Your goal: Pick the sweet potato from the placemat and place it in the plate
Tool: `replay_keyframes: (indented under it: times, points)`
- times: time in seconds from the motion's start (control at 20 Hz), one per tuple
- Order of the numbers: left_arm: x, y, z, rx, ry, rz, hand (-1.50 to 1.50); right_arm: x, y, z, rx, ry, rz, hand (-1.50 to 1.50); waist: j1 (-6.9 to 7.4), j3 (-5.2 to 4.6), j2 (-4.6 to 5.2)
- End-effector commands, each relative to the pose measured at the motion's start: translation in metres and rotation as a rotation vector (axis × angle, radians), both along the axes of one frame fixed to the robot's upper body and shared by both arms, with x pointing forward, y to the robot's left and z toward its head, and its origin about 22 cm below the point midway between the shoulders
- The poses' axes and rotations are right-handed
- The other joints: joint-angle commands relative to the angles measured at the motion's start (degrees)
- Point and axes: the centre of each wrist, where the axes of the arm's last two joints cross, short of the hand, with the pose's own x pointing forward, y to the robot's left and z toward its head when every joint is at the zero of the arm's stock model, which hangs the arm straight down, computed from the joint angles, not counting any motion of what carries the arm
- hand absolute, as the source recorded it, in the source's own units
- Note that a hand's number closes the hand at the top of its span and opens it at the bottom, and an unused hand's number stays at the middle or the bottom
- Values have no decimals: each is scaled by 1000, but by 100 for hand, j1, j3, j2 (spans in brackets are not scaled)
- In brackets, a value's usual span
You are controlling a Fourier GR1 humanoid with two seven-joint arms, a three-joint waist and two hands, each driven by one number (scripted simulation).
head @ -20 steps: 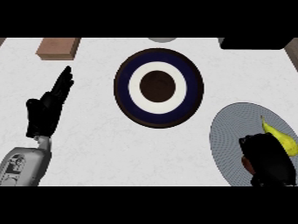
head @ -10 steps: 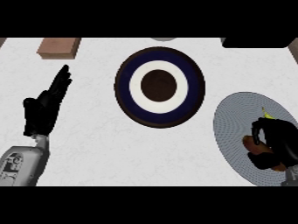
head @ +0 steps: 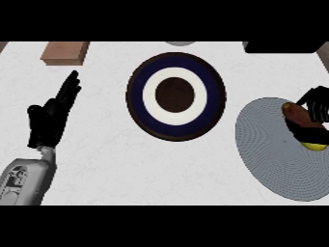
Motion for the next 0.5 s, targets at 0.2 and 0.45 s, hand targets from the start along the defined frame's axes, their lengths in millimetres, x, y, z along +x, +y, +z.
replay_keyframes:
  times: [0.2, 0.45]
  points:
    - [-8, -12, -11, -12, -6, 12, 0, 32, 51, 46, 150, -50, 191, 150, 29, -6, -9]
    - [2, -9, -11, 8, 4, -1, 0, 70, 106, 51, 191, 6, 216, 150, 63, -6, 12]
